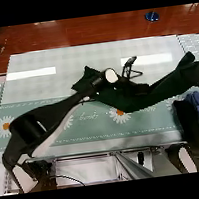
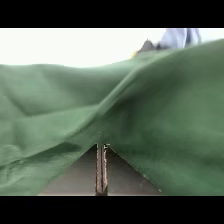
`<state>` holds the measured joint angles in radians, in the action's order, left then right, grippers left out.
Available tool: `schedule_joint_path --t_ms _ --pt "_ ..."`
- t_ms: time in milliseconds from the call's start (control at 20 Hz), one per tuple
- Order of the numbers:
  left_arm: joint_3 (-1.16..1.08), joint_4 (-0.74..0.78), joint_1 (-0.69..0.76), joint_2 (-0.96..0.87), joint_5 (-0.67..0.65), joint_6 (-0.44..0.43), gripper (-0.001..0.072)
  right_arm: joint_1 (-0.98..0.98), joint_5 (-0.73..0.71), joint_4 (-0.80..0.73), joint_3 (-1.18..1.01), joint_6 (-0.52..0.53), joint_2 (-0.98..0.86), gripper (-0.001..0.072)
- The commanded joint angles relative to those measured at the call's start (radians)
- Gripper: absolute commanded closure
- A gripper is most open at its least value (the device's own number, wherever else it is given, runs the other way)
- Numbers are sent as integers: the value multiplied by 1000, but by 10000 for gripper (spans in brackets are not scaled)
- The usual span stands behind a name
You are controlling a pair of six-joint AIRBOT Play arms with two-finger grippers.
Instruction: Fold the shirts.
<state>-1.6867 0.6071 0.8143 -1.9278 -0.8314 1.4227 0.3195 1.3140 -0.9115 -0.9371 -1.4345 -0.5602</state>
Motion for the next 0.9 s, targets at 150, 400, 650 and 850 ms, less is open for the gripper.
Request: schedule_joint_path --t_ms 150,400,650,850 --pt "79 272 -322 253 -154 62 694 -175 -97 68 -27 29 -166 693" --pt "460 447 -528 729 -93 82 694 -493 -281 69 -246 24 -553 693" --pt "842 447 -591 1117 0 140 694 -688 -289 72 -600 2 -991 693" --pt "989 428 -589 1217 2 162 693 -746 -265 75 -790 -33 -1227 693"
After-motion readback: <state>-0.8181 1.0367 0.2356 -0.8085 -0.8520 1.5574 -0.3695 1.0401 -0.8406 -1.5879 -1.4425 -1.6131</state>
